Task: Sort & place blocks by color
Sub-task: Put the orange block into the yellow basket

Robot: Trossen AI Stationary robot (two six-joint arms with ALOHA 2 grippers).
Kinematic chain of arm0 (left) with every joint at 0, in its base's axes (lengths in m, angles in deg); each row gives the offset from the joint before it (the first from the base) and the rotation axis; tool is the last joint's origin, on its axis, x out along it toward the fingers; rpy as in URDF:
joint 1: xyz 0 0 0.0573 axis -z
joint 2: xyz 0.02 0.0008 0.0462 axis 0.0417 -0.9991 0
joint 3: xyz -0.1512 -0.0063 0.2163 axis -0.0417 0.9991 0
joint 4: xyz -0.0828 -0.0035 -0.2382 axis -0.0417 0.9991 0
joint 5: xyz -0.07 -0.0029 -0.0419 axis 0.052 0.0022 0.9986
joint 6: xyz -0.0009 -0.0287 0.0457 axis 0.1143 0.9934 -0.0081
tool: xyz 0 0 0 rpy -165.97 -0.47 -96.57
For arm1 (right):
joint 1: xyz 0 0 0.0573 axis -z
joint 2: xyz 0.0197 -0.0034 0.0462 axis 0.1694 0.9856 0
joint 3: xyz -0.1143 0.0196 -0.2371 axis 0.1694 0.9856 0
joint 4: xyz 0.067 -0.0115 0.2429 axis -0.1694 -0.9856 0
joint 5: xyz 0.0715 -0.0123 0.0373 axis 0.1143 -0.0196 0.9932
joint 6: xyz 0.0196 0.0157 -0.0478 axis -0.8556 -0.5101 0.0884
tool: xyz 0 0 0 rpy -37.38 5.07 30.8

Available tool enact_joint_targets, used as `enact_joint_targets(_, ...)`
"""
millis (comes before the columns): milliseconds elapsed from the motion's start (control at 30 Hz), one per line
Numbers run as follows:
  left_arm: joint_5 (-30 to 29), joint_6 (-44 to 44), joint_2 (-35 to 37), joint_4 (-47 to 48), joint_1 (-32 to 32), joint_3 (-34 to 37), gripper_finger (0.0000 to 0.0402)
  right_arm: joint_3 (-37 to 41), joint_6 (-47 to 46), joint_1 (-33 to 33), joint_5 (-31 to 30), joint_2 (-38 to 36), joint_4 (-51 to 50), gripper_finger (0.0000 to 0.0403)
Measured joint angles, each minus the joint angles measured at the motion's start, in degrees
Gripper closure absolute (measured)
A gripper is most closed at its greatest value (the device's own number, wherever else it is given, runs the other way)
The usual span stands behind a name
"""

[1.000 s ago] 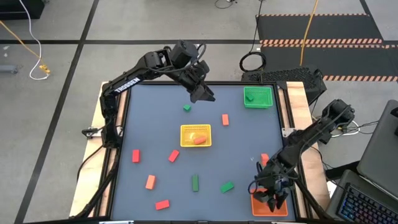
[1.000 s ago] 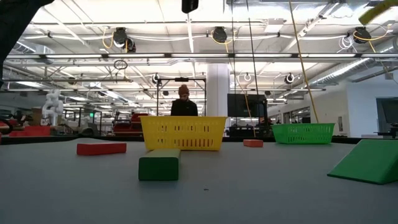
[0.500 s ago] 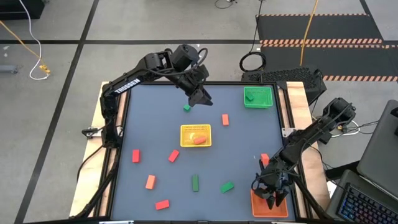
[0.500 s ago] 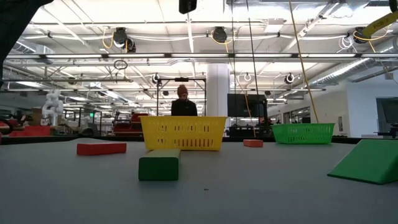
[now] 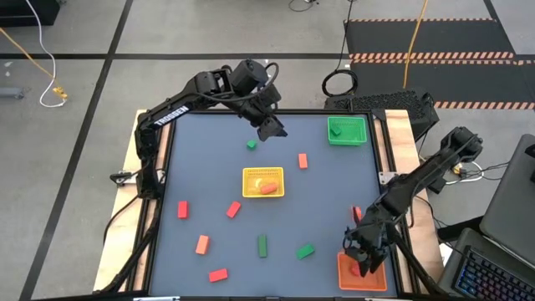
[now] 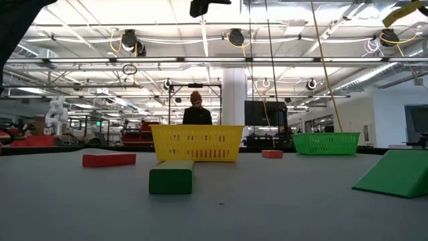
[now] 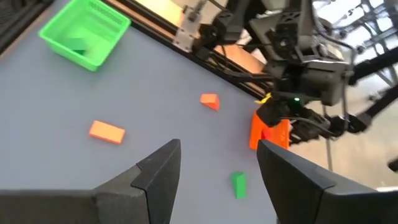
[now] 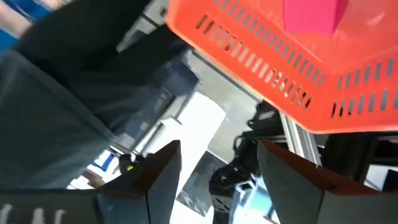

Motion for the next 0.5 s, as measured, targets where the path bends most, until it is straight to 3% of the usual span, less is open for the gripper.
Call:
enact_joint_targets(200, -5.7, 1.4, 0.0, 0.0, 0.8, 0.0, 0.0188, 0.0, 2.6, 3.8, -9.9, -9.0, -15.7, 0.0209)
enact_joint_targets(367, -6.1, 2.2, 0.0, 0.0, 0.9, 0.0, 0.0188, 0.0, 4.4, 8.5, -22.5, -14.3, -28.2, 0.0214)
enact_joint_targets(500, -6.1, 2.9, 0.0, 0.0, 1.1, 0.0, 0.0188, 0.0, 7.8, 11.9, -30.2, -16.0, -32.4, 0.0221)
